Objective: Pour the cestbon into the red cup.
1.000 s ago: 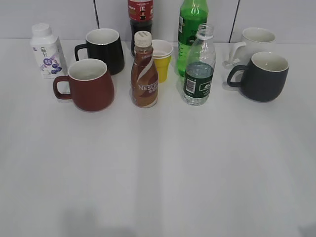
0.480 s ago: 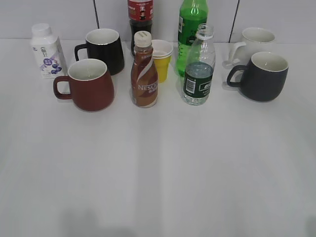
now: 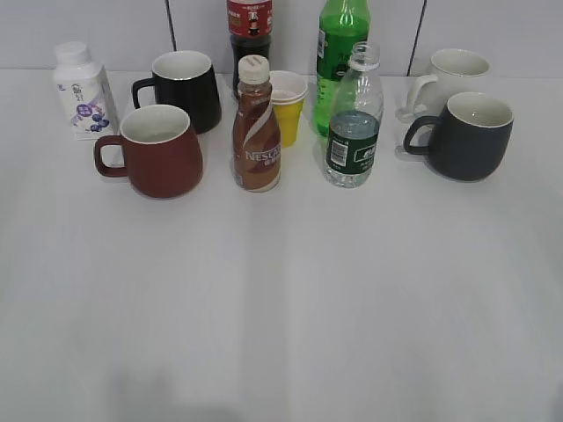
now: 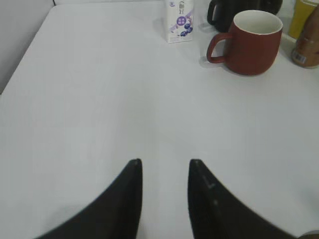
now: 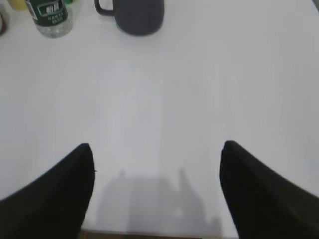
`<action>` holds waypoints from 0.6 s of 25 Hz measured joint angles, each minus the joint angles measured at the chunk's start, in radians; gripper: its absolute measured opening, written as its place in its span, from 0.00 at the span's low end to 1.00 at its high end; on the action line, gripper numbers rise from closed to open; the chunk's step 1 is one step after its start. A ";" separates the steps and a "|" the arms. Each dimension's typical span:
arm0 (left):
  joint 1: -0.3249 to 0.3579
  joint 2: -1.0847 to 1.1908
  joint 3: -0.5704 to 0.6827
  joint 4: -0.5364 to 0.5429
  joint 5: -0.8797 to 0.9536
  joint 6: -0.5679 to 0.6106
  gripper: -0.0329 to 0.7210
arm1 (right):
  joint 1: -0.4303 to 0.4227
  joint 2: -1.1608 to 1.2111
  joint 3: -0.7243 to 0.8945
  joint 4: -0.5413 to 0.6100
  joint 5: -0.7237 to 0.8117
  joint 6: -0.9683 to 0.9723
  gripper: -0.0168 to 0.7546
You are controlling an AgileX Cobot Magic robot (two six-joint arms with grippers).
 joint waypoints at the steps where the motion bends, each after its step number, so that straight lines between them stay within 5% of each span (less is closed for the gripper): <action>1: 0.001 0.000 0.000 0.000 0.000 0.000 0.36 | 0.000 -0.009 0.000 0.000 0.000 0.000 0.78; 15: -0.010 0.000 0.000 0.000 -0.001 0.000 0.36 | 0.000 -0.017 0.000 0.001 0.000 0.000 0.78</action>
